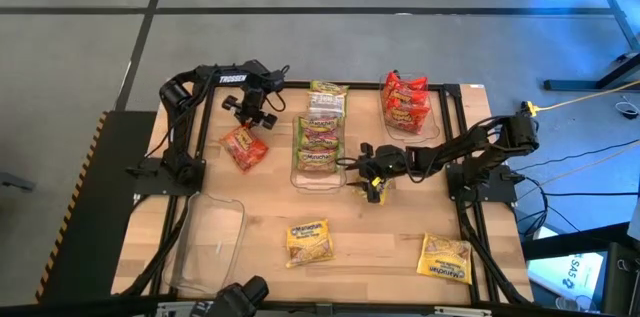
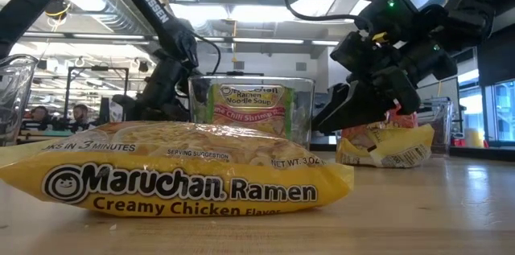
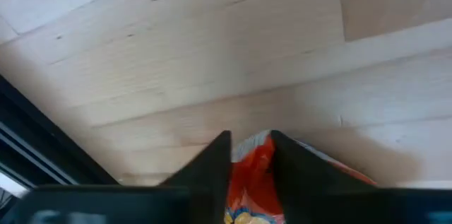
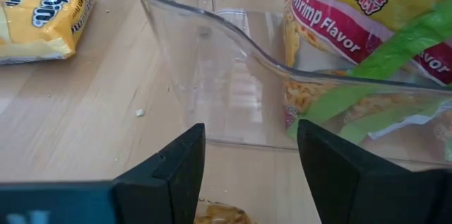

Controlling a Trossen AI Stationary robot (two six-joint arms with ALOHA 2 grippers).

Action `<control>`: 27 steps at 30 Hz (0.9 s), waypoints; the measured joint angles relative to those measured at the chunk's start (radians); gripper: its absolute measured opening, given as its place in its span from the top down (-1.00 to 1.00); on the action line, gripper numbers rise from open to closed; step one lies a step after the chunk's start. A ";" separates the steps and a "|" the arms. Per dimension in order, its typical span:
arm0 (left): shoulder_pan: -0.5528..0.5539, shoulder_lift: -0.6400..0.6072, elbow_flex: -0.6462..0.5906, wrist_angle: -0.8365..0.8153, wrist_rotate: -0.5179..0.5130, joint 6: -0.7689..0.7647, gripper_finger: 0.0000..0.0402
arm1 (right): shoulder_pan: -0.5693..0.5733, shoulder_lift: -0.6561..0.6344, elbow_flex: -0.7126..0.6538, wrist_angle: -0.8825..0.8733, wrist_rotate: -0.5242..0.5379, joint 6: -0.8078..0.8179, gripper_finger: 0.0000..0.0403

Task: Sort Maruchan noodles
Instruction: Put the orange noodle pack into the top right transparent bin

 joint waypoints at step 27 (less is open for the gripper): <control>-0.389 -0.449 0.004 -0.027 -0.114 -0.185 1.00 | 0.000 -0.019 0.002 0.004 0.001 0.005 0.01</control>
